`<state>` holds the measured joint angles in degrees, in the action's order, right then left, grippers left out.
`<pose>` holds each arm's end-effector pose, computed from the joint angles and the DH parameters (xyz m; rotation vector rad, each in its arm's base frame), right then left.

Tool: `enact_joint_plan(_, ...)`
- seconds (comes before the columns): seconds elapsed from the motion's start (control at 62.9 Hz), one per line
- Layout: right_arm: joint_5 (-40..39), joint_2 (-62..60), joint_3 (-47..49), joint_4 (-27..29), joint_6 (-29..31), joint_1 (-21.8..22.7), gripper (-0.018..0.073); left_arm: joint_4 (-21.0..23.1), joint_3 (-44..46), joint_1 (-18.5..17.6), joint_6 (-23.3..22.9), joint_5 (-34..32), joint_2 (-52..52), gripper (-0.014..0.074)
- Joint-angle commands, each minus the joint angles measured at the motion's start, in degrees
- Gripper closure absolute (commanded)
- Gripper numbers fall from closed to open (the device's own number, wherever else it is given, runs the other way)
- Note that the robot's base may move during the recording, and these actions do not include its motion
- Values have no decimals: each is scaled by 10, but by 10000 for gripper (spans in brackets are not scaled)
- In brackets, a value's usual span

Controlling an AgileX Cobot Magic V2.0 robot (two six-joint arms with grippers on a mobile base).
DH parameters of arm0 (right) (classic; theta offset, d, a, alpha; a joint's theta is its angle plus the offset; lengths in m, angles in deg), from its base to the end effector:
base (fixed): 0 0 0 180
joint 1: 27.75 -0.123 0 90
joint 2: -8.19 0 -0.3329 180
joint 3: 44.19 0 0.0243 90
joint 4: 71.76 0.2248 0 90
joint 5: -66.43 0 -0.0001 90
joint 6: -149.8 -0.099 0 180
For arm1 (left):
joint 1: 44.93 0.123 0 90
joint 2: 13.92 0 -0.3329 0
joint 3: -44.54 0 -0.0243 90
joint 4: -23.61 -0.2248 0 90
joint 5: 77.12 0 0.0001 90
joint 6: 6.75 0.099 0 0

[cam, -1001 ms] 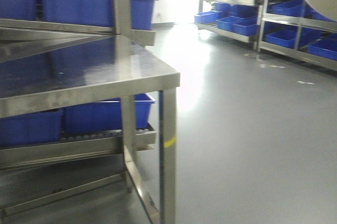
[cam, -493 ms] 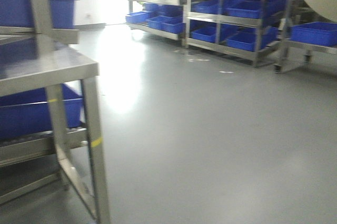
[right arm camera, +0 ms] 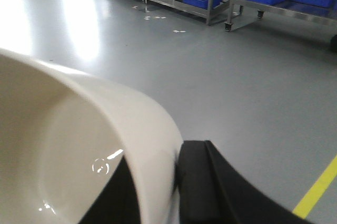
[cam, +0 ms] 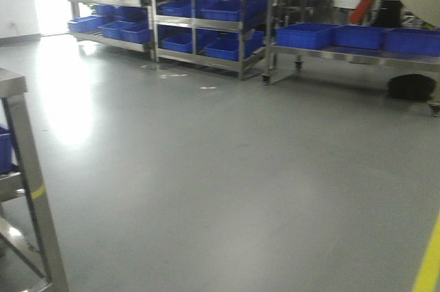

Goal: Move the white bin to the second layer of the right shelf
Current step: 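Drive the base away from the table carrying the bin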

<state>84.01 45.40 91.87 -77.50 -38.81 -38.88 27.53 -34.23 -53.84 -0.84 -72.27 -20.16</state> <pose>0.0507 0.0069 0.3679 -0.0978 1.7214 0.1581 -0.0101 0.0010 0.2031 0.1537 1.5615 -0.0993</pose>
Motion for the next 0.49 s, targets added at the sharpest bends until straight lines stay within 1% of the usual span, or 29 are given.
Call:
enact_joint_plan(0.0,-61,1,19,-3,2,5,502,3,-21,-2,-2,-48,8,512)
enact_joint_plan(0.477,-61,1,19,-3,2,5,502,3,-21,-2,-2,-48,8,512)
